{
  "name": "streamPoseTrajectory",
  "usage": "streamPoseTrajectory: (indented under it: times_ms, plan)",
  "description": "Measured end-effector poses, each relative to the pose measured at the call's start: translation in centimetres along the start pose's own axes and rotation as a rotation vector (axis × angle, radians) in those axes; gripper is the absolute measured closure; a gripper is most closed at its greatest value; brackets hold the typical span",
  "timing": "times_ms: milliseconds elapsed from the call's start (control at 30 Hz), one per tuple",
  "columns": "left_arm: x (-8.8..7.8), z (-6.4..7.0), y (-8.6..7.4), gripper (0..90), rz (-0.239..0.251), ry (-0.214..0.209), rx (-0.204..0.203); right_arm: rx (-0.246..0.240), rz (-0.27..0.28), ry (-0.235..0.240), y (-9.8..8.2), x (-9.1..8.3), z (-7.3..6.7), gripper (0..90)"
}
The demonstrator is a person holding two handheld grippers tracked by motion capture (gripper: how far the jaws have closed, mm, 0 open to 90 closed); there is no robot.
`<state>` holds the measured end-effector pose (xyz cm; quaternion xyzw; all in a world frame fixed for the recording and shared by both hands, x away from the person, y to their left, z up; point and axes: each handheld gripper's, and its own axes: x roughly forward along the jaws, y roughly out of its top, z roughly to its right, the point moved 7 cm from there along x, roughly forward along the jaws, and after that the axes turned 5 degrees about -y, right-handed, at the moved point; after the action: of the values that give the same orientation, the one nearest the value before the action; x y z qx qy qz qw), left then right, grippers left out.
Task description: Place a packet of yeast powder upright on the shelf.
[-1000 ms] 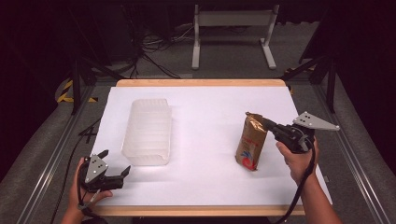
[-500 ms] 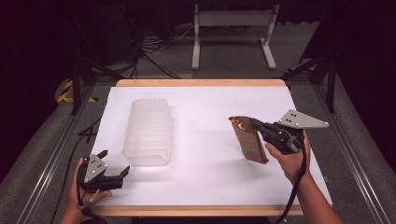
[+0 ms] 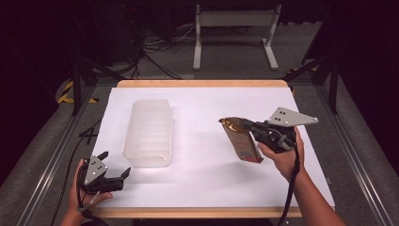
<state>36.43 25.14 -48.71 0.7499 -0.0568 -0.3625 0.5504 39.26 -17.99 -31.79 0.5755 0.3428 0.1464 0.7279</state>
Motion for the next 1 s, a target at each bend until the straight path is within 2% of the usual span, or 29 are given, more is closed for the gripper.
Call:
streamPoseTrajectory:
  times_ms: [433, 667, 1000]
  plan:
    - [-0.1, 0.0, 0.0, 5.1, 0.005, -0.002, 0.001, -0.044, 0.014, 0.06, 1.9, 2.0, -2.4, 90.0]
    - [-0.1, 0.0, 0.0, 5.1, 0.007, -0.004, -0.002, -0.048, 0.021, 0.096, 2.9, 3.5, -3.7, 90.0]
    - [-0.1, 0.1, 0.0, 5.1, 0.005, -0.003, -0.003, -0.055, 0.031, 0.128, 3.6, 4.8, -4.9, 90.0]
